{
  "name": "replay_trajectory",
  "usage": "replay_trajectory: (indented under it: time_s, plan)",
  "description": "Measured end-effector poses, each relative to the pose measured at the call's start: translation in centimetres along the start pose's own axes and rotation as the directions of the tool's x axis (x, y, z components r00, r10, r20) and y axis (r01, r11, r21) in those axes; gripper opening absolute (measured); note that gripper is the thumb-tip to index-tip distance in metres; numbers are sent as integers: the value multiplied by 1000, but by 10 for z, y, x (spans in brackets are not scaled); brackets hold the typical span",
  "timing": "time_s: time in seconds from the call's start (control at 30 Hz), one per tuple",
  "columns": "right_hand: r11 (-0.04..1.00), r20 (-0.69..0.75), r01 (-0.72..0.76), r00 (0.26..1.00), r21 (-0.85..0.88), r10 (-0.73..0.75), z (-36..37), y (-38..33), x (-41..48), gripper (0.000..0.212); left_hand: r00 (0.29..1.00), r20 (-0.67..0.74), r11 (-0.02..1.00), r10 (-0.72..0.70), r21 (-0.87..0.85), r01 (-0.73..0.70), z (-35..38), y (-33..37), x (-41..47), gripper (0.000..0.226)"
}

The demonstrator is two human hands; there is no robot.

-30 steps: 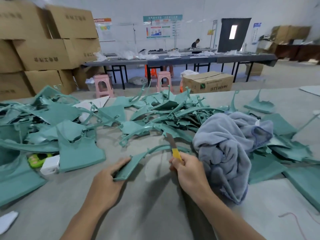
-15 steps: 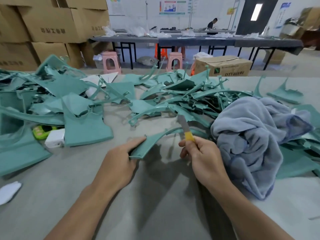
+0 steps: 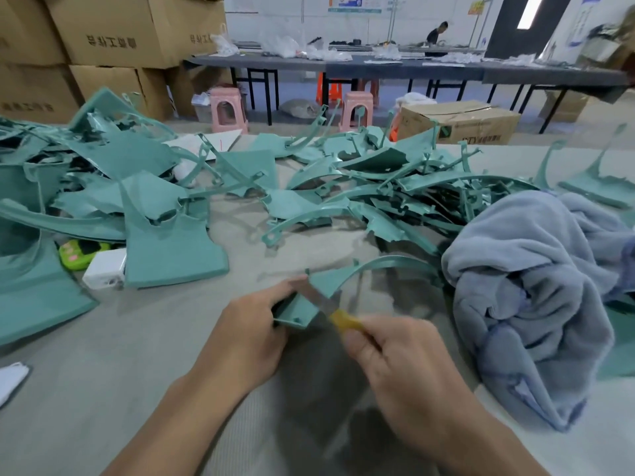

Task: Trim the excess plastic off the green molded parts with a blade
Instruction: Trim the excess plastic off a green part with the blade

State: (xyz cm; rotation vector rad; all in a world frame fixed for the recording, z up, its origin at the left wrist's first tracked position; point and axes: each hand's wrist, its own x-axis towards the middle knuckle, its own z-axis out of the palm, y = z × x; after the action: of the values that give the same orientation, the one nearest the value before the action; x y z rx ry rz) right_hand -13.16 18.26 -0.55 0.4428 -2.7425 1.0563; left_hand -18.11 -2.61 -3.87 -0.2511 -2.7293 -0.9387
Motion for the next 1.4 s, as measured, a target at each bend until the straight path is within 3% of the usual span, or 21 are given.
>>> replay_trajectory:
  time_s: [0.17,0.3,0.37,0.43,0.5,0.53,0.6,0.67,0.73,0.77,0.83,0.9,0.97,1.03,1.1,1.17,1.23,1.3,1.33,1.4]
  plan:
    - [956,-244,-283,935,-71,258,-16,32,18,44,1000,-4,1000,-31,7,31,3,0,2,65]
    - [994,-48,-26,998,105,31,-8,16,5,36,999,-1,999,-35,15,35,2,1,0,69]
    - [997,17,24,1000,77,-26,-1,13,3,34,999,-4,999,-44,18,44,2,1,1,70]
    - [991,-97,-134,986,17,135,-5,27,15,38,999,5,999,-43,16,42,1,0,2,68]
    - [915,-241,-397,897,-76,369,-19,46,26,46,999,9,999,-35,7,35,1,0,3,65]
    - [881,-294,-463,859,-94,420,-25,54,28,46,999,3,999,-35,1,35,1,-1,3,65]
    - [918,-281,-396,885,-30,372,-27,58,25,42,999,-4,999,-32,-10,32,2,-1,2,66]
    - [982,-153,-155,973,110,171,-17,40,15,39,999,-3,999,-34,-11,34,3,0,2,66]
    - [994,-45,-3,999,110,8,-5,23,9,37,999,-9,999,-40,3,40,3,-1,2,65]
    - [996,-36,-4,999,88,7,-3,23,10,37,999,-11,999,-40,6,41,3,-1,2,65]
    - [979,-114,-197,973,44,201,-9,38,20,39,999,-9,999,-44,0,44,2,-1,2,65]
    - [877,-230,-478,860,-48,456,-25,57,28,43,999,-9,999,-49,-8,49,1,-1,2,63]
    - [805,-319,-591,773,-49,548,-34,66,28,42,999,-10,999,-46,-16,46,1,-1,2,62]
    - [893,-280,-447,853,42,440,-30,57,25,41,999,-10,999,-47,-27,47,2,-1,2,62]
    - [976,-171,-206,962,70,215,-15,33,18,37,999,-7,999,-48,-23,48,1,-2,1,62]
    - [983,-135,-183,974,13,183,-6,31,19,37,999,-9,999,-42,-10,42,0,-3,1,60]
    - [914,-201,-406,897,-20,394,-16,50,27,44,999,-7,999,-33,2,33,-2,-4,1,53]
    - [769,-301,-631,756,-100,582,-31,69,28,43,999,-15,999,-35,0,35,-3,-4,1,51]
    - [739,-346,-667,719,-98,603,-35,75,26,43,999,-21,999,-38,-8,38,-3,-5,2,51]
    - [824,-350,-566,775,-14,526,-31,71,25,45,999,-28,999,-40,-27,40,-2,-5,2,49]
